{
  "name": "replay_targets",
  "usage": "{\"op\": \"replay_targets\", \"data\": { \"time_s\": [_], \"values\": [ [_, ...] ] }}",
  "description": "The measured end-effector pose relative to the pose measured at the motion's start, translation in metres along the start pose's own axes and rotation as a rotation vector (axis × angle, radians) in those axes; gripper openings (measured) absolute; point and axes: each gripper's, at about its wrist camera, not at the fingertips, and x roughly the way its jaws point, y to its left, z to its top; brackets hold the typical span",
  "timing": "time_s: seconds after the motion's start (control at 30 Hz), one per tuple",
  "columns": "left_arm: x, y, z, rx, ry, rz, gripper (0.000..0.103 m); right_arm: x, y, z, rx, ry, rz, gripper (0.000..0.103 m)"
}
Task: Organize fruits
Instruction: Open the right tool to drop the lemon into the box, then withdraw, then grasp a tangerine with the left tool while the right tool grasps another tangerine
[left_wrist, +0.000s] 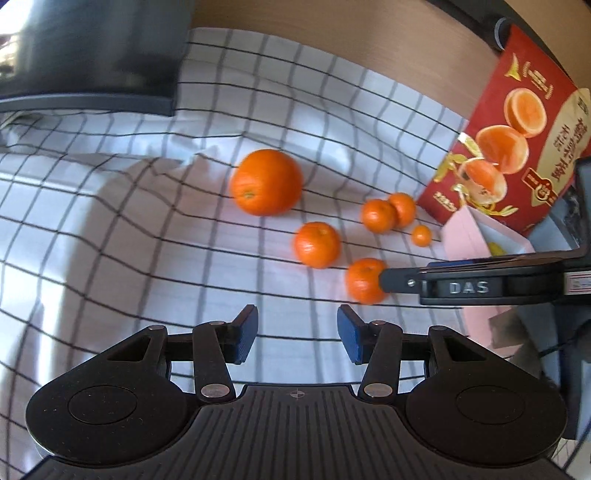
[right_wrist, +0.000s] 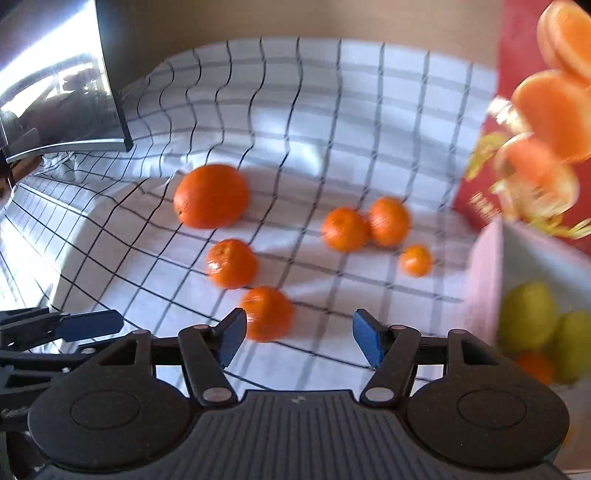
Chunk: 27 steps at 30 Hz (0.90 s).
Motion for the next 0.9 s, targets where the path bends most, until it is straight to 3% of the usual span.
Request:
{"op": "replay_targets", "data": {
  "time_s": [0.17, 0.2, 0.27, 0.33, 0.53, 0.73, 0.9],
  "values": [
    [0.000, 0.021, -0.001, -0.030, 0.011, 0.020, 0.052, 0.032, 0.019, -0.003, 0.001, 0.022, -0.007, 0.064],
    [0.000, 0.023, -0.001, -0.028, 0.013, 0.022, 0.052, 0.037, 0.023, -0.004, -0.007, 0.023, -0.011, 0.062],
    [0.001, 0.025, 0.000, -0.024, 0.016, 0.016, 0.052, 0.042, 0.029, -0.007, -0.027, 0.030, -0.019, 0.046],
    [0.003, 0.022, 0.005, -0.012, 0.007, -0.003, 0.052, 0.041, 0.036, -0.011, -0.062, 0.036, -0.048, 0.042],
    [0.030, -0.013, 0.031, 0.101, -0.017, -0.056, 0.052, -0.005, 0.040, -0.043, -0.061, 0.002, -0.036, 0.042],
    [0.066, -0.042, 0.052, 0.215, 0.006, 0.004, 0.052, -0.055, 0.019, -0.095, -0.013, -0.020, -0.095, 0.041],
    [0.088, -0.049, 0.057, 0.231, 0.040, 0.038, 0.052, -0.081, -0.006, -0.135, 0.086, -0.036, -0.178, 0.041]
  ]
}}
